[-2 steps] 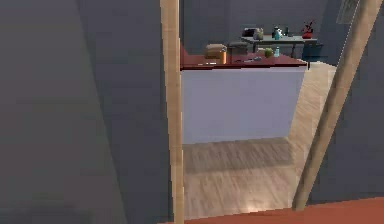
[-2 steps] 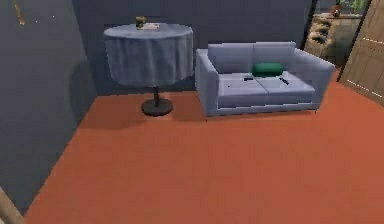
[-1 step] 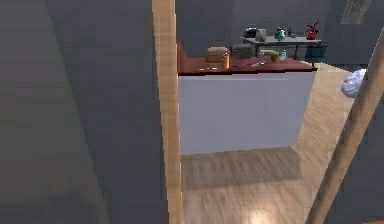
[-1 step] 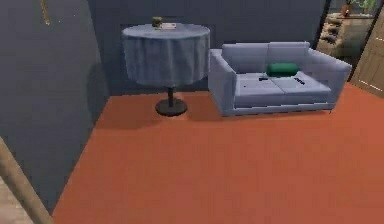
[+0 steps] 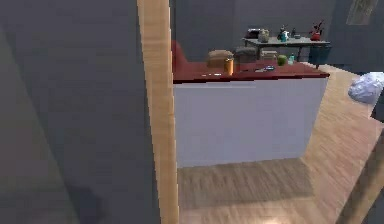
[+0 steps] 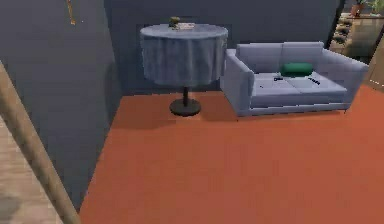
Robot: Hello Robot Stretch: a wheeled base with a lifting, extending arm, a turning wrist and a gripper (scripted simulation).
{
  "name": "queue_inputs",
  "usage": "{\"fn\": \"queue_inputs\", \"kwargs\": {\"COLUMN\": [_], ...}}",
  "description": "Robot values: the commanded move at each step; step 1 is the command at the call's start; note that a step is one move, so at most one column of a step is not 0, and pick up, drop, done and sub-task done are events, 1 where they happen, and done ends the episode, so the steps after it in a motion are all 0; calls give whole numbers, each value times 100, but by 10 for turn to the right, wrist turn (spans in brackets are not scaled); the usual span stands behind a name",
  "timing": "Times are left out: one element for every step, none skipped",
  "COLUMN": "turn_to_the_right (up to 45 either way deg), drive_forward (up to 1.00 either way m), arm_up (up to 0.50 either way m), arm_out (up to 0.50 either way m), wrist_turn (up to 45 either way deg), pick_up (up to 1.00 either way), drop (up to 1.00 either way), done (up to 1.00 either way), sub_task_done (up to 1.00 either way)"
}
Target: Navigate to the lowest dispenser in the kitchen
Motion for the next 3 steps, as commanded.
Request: {"fn": "queue_inputs", "kwargs": {"turn_to_the_right": [450,360,0], "drive_forward": [0,0,15], "arm_up": [0,0,0], "arm_out": [0,0,0], "wrist_turn": [0,0,0], "pick_up": [0,0,0], "drop": [0,0,0], "done": [0,0,0], "sub_task_done": [0,0,0]}}
